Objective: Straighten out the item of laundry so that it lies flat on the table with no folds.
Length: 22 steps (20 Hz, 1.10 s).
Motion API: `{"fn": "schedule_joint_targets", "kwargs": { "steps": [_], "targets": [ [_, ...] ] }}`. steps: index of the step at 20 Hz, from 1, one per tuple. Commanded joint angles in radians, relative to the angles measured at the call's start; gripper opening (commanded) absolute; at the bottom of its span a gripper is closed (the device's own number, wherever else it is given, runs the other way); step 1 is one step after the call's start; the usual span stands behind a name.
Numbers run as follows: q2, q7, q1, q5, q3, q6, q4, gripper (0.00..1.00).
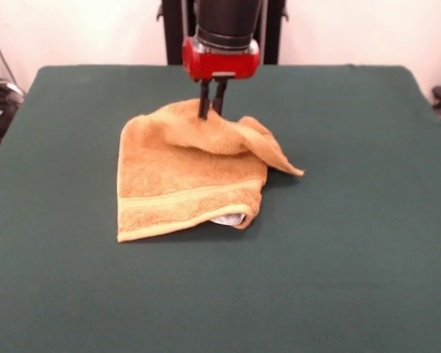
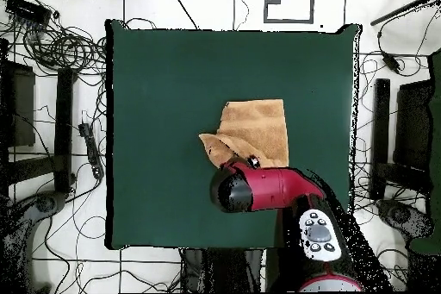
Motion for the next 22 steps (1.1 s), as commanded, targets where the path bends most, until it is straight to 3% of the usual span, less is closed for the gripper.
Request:
{"fn": "schedule_joint_targets", "kwargs": {
  "steps": [1, 12, 22],
  "targets": [
    [0.036, 0.119, 0.030, 0.025, 0.067, 0.086, 0.145, 0.00],
    [0.054, 0.114, -0.037, 0.039, 0.098, 0.066, 0.240, 0.00],
    [0.062, -0.124, -0.236, 0.022, 0.284, 0.311, 0.281, 0.00]
  ]
}}
